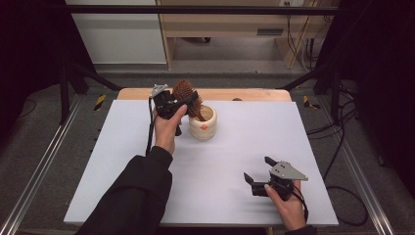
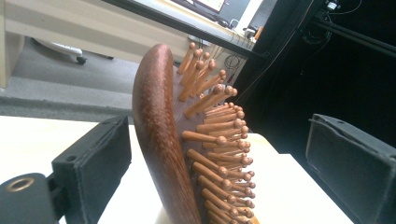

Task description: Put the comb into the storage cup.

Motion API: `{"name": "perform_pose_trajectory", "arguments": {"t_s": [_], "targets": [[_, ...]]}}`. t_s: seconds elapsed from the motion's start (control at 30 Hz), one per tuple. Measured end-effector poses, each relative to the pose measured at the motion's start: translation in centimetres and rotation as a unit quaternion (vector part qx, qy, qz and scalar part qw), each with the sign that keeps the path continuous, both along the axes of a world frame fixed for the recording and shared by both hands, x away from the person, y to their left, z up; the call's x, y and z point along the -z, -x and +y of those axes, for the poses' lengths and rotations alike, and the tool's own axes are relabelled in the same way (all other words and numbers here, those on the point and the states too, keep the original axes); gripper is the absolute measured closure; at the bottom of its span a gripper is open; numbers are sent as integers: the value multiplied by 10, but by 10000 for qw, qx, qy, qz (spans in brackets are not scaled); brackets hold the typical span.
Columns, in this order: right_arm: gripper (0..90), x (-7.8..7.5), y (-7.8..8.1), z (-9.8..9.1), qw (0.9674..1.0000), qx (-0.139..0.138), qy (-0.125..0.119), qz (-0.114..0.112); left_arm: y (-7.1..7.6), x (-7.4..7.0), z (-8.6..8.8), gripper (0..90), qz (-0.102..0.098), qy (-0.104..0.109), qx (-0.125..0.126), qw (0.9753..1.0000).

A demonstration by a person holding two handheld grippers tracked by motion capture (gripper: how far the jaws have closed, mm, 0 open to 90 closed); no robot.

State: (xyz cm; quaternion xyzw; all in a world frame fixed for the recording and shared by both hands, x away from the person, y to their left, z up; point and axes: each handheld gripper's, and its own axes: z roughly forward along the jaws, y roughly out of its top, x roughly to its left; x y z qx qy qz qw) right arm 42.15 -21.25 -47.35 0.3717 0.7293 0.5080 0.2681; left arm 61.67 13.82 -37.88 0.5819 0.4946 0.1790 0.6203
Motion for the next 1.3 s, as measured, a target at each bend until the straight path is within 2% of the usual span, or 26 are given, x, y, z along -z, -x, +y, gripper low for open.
{"name": "perform_pose_trajectory", "arguments": {"t_s": [0.17,0.33,0.47,0.77,0.83,0.93,1.1,1.3], "targets": [[49,0,0,0,10000,10,-14,-1,4,-2,1,52,-79,-64,6,9999],[49,0,-1,1,10000,10,-16,6,10,-1,0,44,-142,-248,15,9996],[48,0,0,1,10000,15,-11,8,14,1,2,36,-180,-319,-19,9993],[48,1,0,0,10000,6,0,-7,17,0,5,36,-290,-321,-135,9990],[48,0,0,0,10000,2,8,-17,19,0,4,31,-379,-423,-208,9982],[47,0,1,-1,10000,13,28,-22,20,0,2,23,-495,-560,-170,9971],[46,0,2,1,10000,27,59,-21,26,-4,4,23,-612,-522,-149,9966],[50,0,1,2,9999,44,108,-24,35,-9,7,24,-773,-685,-114,9946]]}}
